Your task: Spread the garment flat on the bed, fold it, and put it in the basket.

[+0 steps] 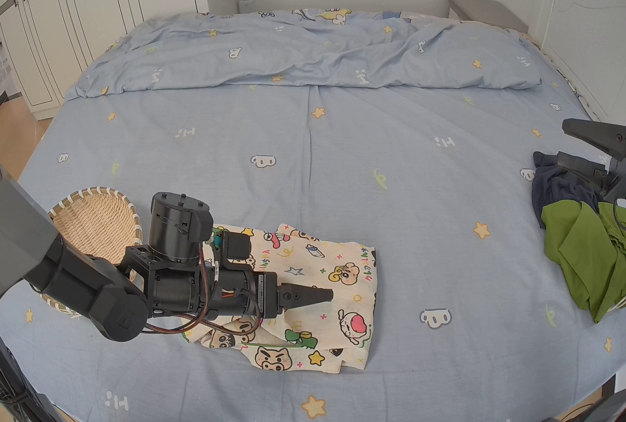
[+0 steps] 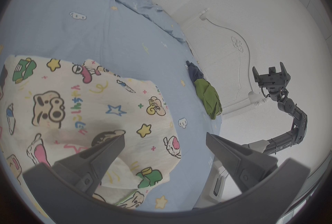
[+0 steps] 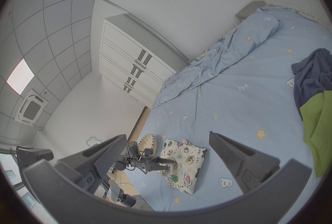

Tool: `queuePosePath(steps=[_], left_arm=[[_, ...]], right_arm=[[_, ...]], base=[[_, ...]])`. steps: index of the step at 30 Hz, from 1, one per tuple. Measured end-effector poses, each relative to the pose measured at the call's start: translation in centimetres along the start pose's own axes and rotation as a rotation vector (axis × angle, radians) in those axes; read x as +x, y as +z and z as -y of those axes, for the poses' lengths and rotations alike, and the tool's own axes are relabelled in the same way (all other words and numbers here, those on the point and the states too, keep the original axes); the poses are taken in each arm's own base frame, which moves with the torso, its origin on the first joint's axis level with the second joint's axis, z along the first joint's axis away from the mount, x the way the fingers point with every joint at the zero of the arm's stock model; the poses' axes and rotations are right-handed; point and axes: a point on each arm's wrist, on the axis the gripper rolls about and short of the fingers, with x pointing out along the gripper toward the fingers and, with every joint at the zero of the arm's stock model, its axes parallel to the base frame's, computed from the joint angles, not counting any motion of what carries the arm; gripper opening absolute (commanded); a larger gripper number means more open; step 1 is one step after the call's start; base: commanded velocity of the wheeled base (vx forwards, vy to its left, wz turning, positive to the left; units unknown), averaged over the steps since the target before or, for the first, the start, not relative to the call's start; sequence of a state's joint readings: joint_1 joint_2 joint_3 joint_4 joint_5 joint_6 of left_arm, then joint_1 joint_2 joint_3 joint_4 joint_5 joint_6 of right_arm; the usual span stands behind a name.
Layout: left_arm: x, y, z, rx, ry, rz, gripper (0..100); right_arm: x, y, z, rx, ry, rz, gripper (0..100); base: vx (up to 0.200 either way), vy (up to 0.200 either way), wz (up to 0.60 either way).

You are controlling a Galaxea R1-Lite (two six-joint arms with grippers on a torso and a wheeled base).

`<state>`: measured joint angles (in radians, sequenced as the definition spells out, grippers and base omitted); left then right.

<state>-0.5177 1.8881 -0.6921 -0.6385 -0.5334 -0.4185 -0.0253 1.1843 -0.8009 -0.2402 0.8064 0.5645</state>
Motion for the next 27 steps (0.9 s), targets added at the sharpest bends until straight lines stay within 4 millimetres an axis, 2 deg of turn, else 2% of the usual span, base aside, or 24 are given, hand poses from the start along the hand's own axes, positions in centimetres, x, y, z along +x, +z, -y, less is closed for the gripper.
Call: queuePosePath(steps=[8,18,27], left_arm=[[-0.8,-1.3,0.1,-0.015,0.010,-0.031,100],[-2.8,-4.2,0.6,-0.039,0.023,-0.092,100],[-4.2,-7.5,0.1,-0.068,0.054,-0.175,100]], right_arm=[[0.0,0.0,0.0,-0.001,0.001,0.000,100],[0.0,-0.1,-0.1,0.000,0.004,-0.004,100],[-0.1,-0.1,-0.3,-0.006,0.009,0.000,100]], base=[[0.000,0.000,0.00],[0.000,0.000,0.00],[0.000,0.000,0.00]])
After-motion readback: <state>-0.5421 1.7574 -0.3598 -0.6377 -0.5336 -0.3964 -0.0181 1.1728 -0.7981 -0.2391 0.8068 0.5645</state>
